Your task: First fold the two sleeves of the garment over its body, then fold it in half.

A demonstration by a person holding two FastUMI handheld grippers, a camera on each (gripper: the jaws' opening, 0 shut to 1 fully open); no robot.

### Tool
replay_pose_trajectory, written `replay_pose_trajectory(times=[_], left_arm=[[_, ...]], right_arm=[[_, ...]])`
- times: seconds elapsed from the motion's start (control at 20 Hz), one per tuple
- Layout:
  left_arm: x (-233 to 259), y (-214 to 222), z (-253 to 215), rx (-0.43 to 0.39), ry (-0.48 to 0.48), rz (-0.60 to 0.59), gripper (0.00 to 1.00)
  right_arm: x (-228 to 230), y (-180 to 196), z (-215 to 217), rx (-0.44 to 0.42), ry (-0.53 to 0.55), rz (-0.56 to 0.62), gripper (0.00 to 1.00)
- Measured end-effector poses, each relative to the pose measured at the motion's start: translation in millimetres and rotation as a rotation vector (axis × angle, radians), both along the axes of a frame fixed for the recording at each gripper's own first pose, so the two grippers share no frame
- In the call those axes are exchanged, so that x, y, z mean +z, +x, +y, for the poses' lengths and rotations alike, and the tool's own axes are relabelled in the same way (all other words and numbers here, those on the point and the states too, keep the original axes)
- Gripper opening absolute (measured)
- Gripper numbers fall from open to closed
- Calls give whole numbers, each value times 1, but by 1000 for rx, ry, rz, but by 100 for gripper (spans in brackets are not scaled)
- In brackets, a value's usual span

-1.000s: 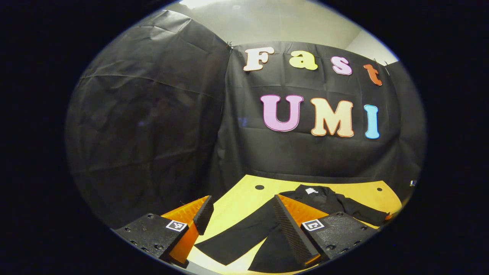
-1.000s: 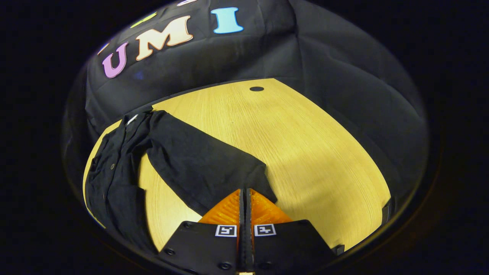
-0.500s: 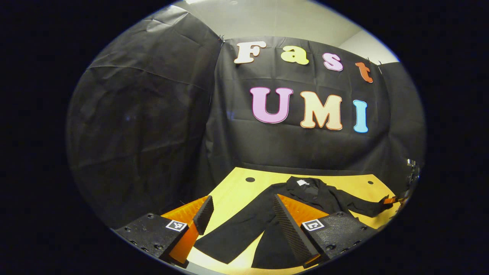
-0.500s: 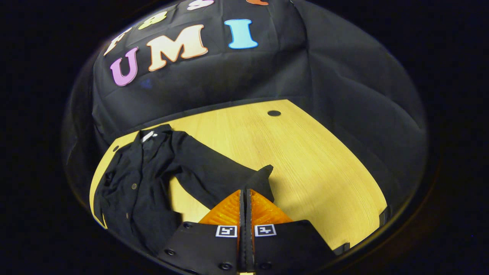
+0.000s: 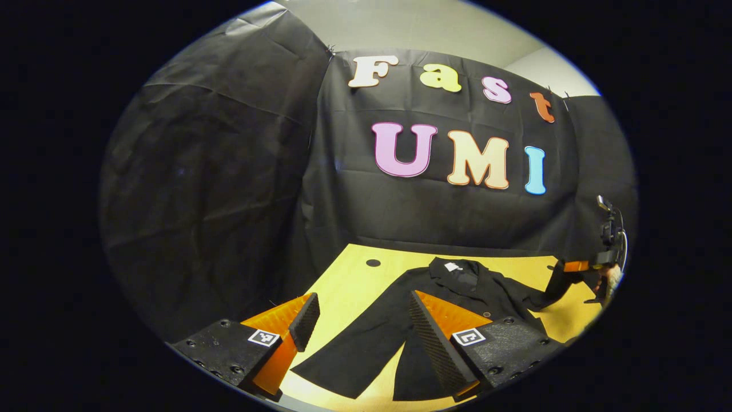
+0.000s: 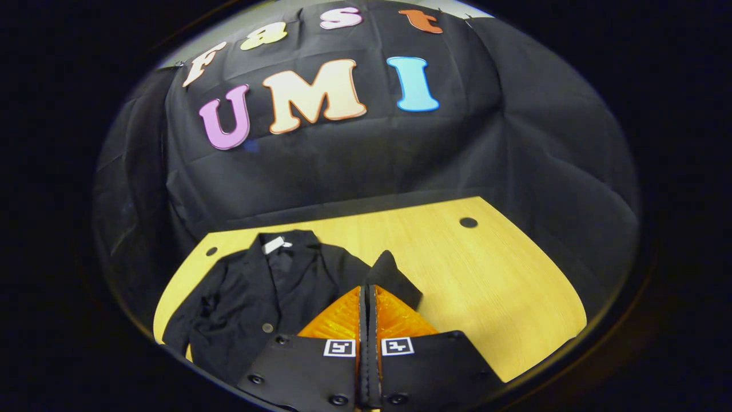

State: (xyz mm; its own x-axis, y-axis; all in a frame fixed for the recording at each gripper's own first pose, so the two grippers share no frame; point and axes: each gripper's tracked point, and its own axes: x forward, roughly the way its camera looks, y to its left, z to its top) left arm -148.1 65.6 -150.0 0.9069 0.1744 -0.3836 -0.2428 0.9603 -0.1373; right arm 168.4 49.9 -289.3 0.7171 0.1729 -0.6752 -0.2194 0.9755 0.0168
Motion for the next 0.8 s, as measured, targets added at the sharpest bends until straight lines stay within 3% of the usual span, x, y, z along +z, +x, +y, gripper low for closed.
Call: replay_pose_trajectory(times=[0.2, 0.55, 0.8], left_arm=[[-13, -3, 5, 6, -36, 20, 94], [-41, -14, 9, 2, -41, 81, 93], [-61, -16, 10, 27, -102, 116, 94]], right_arm=[[19, 15, 64, 34, 78, -41, 0], [37, 26, 202, 230, 125, -101, 0], [27, 22, 277, 267, 214, -77, 2]])
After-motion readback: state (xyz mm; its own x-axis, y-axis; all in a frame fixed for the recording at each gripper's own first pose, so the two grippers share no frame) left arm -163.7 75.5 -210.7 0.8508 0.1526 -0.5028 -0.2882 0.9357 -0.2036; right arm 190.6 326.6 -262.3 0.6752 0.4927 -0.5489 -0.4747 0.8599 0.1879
